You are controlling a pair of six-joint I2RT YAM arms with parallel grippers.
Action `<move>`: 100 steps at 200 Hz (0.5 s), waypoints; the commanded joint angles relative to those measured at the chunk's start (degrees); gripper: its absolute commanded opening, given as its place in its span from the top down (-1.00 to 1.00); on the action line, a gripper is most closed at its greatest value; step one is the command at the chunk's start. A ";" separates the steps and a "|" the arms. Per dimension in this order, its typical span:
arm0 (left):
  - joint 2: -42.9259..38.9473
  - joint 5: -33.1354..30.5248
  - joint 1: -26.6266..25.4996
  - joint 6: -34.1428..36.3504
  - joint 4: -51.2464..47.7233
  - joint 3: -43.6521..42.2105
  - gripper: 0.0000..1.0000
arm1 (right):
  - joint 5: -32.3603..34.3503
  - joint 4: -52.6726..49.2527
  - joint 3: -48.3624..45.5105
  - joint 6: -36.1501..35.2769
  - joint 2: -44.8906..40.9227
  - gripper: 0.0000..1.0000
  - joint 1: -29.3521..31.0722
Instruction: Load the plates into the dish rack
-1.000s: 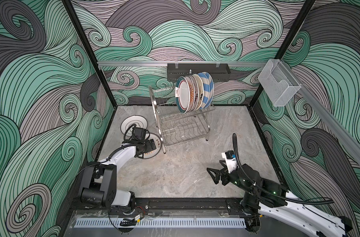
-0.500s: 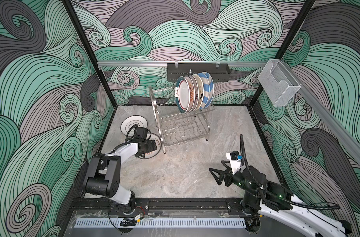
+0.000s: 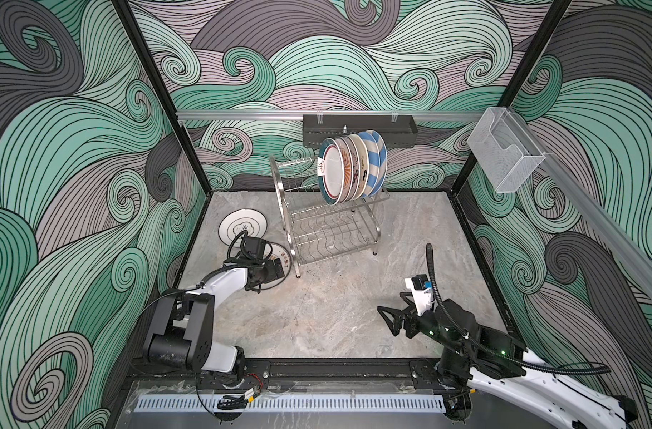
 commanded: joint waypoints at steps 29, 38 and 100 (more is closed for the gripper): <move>-5.08 6.31 -0.68 -3.92 -4.33 -4.60 -0.97 | 1.29 -0.26 0.82 -0.85 1.58 -1.00 -0.07; -5.77 6.77 -1.36 -4.57 -4.98 -4.83 -0.97 | 1.29 -0.38 1.19 -0.81 2.24 -1.00 -0.17; -13.47 8.37 -8.85 -10.33 -5.59 -8.57 -0.97 | -3.42 -0.45 5.16 2.28 8.94 -1.00 -3.33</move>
